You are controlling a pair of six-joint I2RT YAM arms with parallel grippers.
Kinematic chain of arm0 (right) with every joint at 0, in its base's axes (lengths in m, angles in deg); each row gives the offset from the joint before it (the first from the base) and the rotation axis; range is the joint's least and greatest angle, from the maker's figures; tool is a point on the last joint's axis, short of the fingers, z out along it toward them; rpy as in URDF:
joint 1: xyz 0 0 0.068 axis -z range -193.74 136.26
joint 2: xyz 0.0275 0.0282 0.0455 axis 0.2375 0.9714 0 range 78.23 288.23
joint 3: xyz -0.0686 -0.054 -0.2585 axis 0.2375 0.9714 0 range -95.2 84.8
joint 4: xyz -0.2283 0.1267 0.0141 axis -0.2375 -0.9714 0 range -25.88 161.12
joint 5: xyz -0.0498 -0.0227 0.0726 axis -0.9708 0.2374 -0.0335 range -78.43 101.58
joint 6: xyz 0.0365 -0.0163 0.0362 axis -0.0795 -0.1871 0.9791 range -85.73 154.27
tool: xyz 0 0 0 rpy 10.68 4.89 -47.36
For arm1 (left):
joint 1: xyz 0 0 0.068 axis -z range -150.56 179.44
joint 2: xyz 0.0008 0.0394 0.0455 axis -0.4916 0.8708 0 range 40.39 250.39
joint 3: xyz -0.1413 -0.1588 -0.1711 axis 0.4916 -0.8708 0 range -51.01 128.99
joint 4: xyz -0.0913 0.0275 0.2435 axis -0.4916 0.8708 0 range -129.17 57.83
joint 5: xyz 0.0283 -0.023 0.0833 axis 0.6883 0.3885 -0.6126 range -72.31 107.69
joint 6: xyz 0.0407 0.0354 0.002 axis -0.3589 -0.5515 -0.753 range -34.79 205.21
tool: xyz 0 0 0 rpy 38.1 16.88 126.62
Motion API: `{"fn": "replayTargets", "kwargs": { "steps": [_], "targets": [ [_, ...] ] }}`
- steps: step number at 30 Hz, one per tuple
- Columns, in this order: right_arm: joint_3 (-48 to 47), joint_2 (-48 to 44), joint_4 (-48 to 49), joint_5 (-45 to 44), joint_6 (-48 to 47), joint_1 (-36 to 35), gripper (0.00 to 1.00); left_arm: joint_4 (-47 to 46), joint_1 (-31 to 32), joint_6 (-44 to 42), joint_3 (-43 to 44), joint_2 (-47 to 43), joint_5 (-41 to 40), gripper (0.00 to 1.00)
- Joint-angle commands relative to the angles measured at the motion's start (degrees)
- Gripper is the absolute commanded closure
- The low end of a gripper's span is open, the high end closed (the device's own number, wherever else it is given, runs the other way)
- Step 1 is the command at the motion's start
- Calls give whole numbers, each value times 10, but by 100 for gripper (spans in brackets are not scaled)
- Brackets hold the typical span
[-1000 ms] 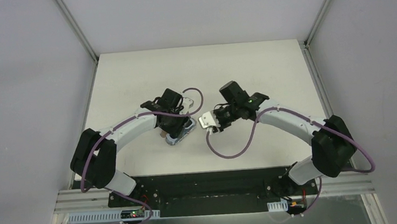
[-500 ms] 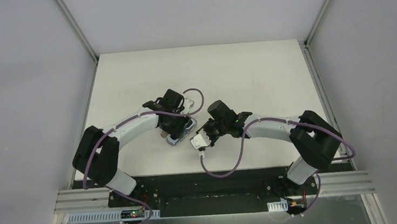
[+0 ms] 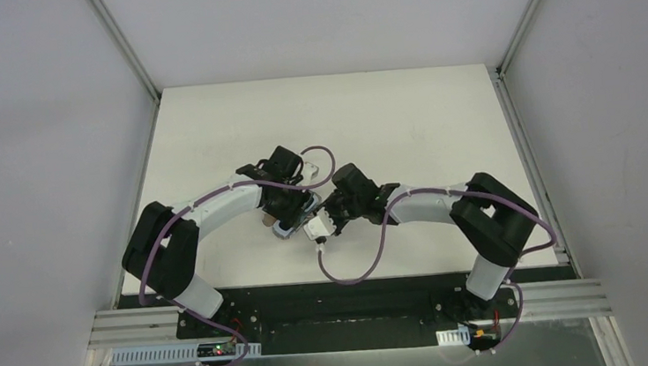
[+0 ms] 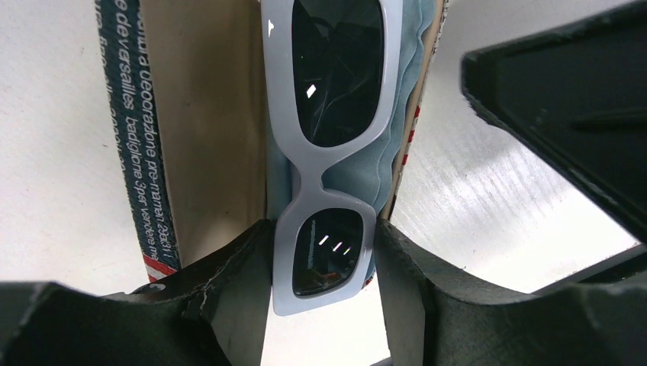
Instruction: Organize the sunglasses
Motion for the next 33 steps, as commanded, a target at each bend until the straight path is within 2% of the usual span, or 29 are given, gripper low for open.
{"fn": "replayTargets", "kwargs": {
  "steps": [1,13,22,33],
  "targets": [
    [-43,27,14,-18,-2,0,71,3,6,1,13,-6,1,49],
    [-62,51,-6,-21,-15,0,73,5,5,-2,15,-6,0,49],
    [-61,62,-36,-15,-44,0,85,11,5,-6,23,-6,-6,49],
    [-82,85,-46,-27,-38,0,87,21,5,-7,43,-22,-3,47]
  ]
}}
